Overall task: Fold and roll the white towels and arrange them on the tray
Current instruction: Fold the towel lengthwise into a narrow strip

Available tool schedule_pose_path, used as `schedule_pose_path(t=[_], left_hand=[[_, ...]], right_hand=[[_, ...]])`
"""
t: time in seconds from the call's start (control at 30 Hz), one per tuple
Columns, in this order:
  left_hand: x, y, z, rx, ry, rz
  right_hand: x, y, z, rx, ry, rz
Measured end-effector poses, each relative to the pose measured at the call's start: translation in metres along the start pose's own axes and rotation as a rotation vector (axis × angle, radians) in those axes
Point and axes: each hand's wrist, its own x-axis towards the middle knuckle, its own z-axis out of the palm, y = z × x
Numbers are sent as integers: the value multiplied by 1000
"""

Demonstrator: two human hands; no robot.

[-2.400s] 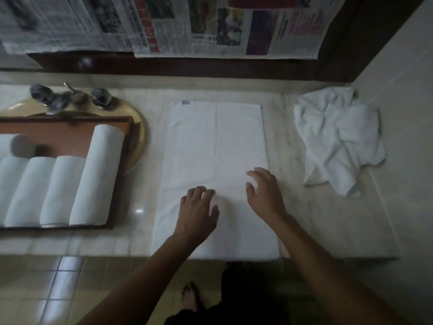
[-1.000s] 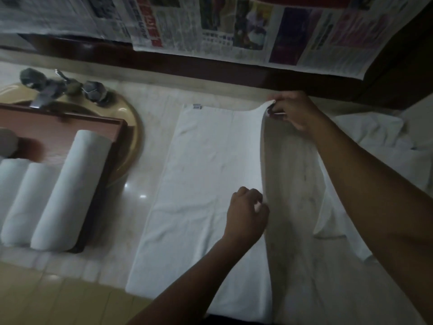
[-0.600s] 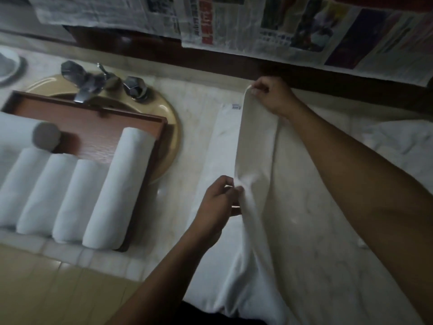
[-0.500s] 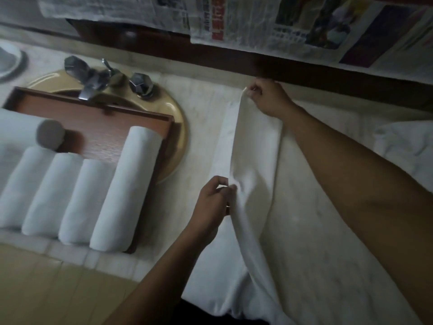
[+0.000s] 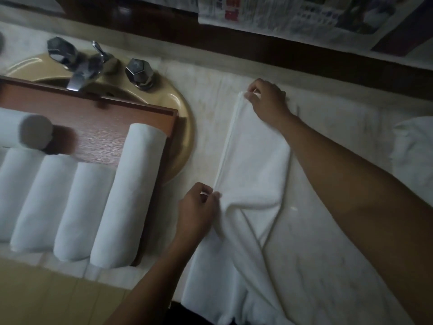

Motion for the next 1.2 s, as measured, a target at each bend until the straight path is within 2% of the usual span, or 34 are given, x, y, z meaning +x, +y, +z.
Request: schedule_pose_path(t=[0.23, 0.37, 0.53, 0.67, 0.83, 1.07, 1.13, 1.2], left_hand=[[3, -1, 7, 117, 40, 38], [8, 3, 5, 302, 5, 95], [47, 34, 16, 462, 12, 281], [98, 77, 31, 479, 40, 325], [127, 110, 40, 435, 62, 292], [132, 108, 39, 377, 104, 241], [134, 108, 41, 376, 114, 248], [135, 108, 42, 365, 117, 244]], right_hand=[[-13, 2, 12, 11, 152, -51], [-16, 1, 11, -13, 150, -65], [-27, 33, -27, -96, 98, 178], [-34, 69, -55, -105, -4, 207], [-36, 70, -71, -23, -45, 177], [-48, 66, -62, 79, 61, 216], [-54, 62, -58, 31, 156, 167], [-59, 48, -50, -25, 227, 6]])
